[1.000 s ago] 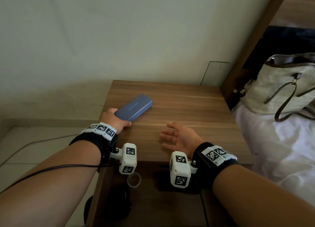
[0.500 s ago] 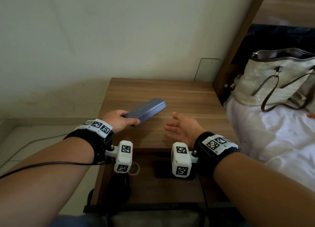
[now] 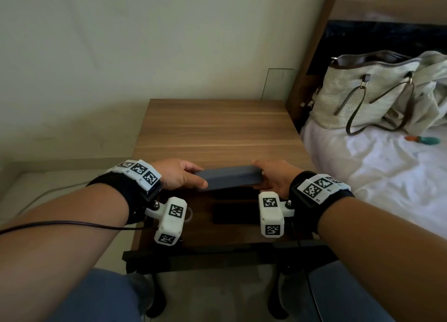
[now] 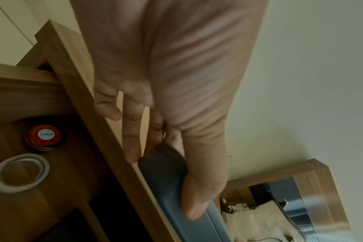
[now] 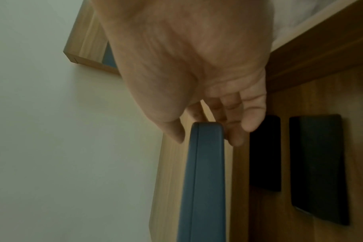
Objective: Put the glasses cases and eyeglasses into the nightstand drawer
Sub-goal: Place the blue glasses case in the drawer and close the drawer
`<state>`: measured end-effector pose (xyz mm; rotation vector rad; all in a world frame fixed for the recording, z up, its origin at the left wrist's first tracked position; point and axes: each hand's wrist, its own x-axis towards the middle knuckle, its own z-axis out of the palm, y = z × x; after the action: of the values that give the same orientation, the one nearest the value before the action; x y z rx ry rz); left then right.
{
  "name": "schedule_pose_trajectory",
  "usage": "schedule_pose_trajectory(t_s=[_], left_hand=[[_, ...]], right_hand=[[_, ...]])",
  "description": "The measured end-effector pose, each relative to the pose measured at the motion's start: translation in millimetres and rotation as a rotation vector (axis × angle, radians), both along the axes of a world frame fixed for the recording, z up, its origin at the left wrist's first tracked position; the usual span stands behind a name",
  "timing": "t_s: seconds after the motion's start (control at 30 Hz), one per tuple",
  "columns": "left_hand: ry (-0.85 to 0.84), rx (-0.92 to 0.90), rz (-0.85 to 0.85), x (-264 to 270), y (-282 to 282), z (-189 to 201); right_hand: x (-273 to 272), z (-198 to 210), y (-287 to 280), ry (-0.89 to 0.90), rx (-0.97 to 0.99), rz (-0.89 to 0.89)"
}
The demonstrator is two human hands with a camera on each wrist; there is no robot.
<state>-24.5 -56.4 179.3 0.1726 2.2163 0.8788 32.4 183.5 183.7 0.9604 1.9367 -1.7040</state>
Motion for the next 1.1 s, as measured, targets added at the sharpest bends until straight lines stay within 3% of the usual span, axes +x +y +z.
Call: schedule_pose_trajectory(t_s=[0.2, 0.43, 0.73, 1.1], left_hand=[[-0.128, 0.006, 0.094, 19, 16, -12], [-0.225, -0.084, 0.126, 32, 32, -23], [-0.207, -0.268, 0.103, 38, 41, -55], [-0.448, 0.024, 0.435, 44, 53, -89]], right_hand=[[14, -8, 20, -0.064, 0.042, 0.056], [20, -23, 31, -0.262, 0.142, 0.234], [22, -42, 26, -0.291, 0.269, 0.316], [25, -73, 18, -0.355, 0.119, 0.338]])
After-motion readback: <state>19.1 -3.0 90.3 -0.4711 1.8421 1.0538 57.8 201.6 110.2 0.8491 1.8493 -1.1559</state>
